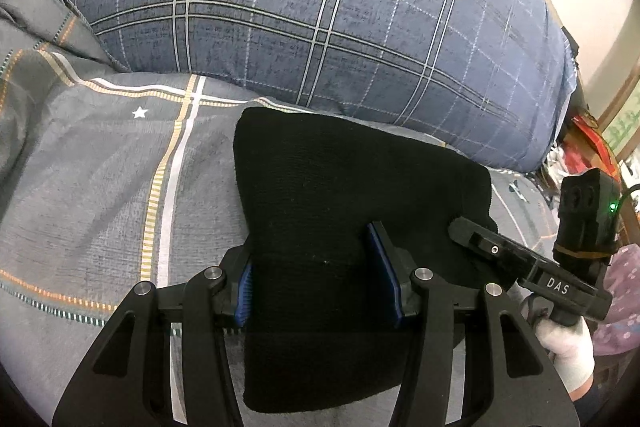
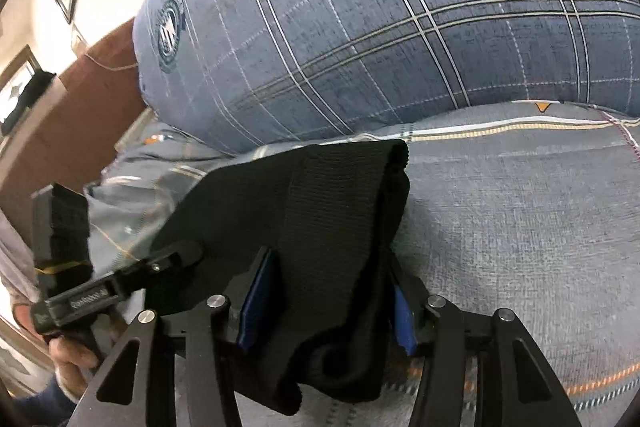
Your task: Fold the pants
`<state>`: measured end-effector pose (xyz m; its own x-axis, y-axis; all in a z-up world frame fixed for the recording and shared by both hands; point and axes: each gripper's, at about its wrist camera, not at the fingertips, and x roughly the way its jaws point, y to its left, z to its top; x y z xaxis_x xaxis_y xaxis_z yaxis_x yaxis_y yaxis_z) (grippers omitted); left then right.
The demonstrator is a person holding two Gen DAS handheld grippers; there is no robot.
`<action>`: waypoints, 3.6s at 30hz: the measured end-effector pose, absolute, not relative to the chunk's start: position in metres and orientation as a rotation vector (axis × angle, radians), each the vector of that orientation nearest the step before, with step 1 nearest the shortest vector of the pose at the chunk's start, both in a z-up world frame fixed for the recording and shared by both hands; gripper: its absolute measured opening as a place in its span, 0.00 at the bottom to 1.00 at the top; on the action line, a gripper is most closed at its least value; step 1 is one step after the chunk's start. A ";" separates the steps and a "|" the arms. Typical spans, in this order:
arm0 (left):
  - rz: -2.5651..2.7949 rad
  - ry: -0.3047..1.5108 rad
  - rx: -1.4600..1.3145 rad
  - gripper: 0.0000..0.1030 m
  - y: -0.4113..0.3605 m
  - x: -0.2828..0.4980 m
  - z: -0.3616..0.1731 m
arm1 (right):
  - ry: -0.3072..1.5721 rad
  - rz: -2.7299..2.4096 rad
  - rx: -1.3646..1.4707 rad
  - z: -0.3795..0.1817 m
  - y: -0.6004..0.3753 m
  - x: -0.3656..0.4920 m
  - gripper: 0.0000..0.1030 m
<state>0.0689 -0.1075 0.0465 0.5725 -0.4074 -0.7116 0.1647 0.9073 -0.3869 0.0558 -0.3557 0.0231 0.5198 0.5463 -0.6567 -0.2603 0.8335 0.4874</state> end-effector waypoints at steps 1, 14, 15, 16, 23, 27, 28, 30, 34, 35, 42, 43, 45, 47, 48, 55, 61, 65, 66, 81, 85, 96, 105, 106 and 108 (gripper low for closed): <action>-0.339 0.906 -0.291 0.49 -0.108 0.070 0.045 | 0.894 0.490 0.334 0.022 -0.356 0.055 0.55; -0.250 0.869 -0.201 0.53 -0.111 0.049 0.066 | 0.816 0.424 0.315 0.068 -0.371 0.018 0.56; -0.236 0.857 -0.190 0.53 -0.112 0.044 0.070 | 0.805 0.426 0.315 0.072 -0.371 0.013 0.57; -0.221 0.843 -0.181 0.53 -0.112 0.039 0.073 | 0.800 0.424 0.310 0.074 -0.369 0.009 0.57; -0.160 0.803 -0.103 0.53 -0.126 0.004 0.087 | 0.781 0.419 0.270 0.076 -0.347 -0.015 0.58; -0.144 0.799 -0.080 0.53 -0.130 -0.014 0.088 | 0.763 0.413 0.253 0.083 -0.336 -0.023 0.70; -0.138 0.797 -0.078 0.53 -0.130 -0.018 0.088 | 0.759 0.414 0.246 0.084 -0.333 -0.025 0.70; -0.126 0.790 -0.074 0.53 -0.129 -0.024 0.089 | 0.760 0.418 0.243 0.085 -0.329 -0.029 0.70; -0.092 0.771 -0.064 0.53 -0.126 -0.037 0.091 | 0.758 0.422 0.251 0.086 -0.324 -0.038 0.70; -0.090 0.770 -0.067 0.53 -0.126 -0.040 0.092 | 0.757 0.420 0.253 0.086 -0.323 -0.041 0.70; -0.069 0.782 -0.050 0.53 -0.129 -0.048 0.093 | 0.757 0.419 0.266 0.087 -0.323 -0.054 0.70; -0.065 0.782 -0.043 0.53 -0.130 -0.049 0.093 | 0.757 0.418 0.267 0.087 -0.324 -0.056 0.70; -0.064 0.776 -0.037 0.53 -0.132 -0.053 0.095 | 0.758 0.417 0.271 0.087 -0.325 -0.059 0.70; -0.069 0.766 -0.038 0.53 -0.132 -0.057 0.097 | 0.759 0.416 0.275 0.087 -0.326 -0.061 0.70; -0.072 0.763 -0.040 0.53 -0.132 -0.059 0.097 | 0.758 0.417 0.277 0.087 -0.327 -0.062 0.70; -0.073 0.735 -0.005 0.53 -0.139 -0.068 0.104 | 0.760 0.420 0.286 0.087 -0.330 -0.068 0.70; -0.061 0.737 0.029 0.53 -0.144 -0.073 0.104 | 0.759 0.420 0.289 0.086 -0.331 -0.071 0.70; -0.032 0.728 0.062 0.53 -0.148 -0.075 0.105 | 0.762 0.422 0.288 0.085 -0.333 -0.072 0.70; -0.016 0.720 0.087 0.53 -0.150 -0.076 0.106 | 0.764 0.421 0.288 0.084 -0.333 -0.073 0.70; -0.017 0.717 0.084 0.53 -0.148 -0.078 0.105 | 0.779 0.436 0.274 0.084 -0.324 -0.075 0.70; -0.017 0.717 0.082 0.53 -0.149 -0.079 0.105 | 0.781 0.434 0.271 0.084 -0.323 -0.075 0.70; -0.029 0.727 0.064 0.53 -0.149 -0.077 0.103 | 0.796 0.431 0.269 0.081 -0.318 -0.073 0.71; -0.031 0.732 0.056 0.53 -0.150 -0.076 0.101 | 0.797 0.425 0.270 0.080 -0.317 -0.074 0.71; -0.030 0.732 0.055 0.53 -0.150 -0.076 0.101 | 0.797 0.424 0.271 0.080 -0.317 -0.074 0.71; -0.030 0.732 0.054 0.53 -0.150 -0.076 0.101 | 0.799 0.424 0.272 0.079 -0.317 -0.073 0.71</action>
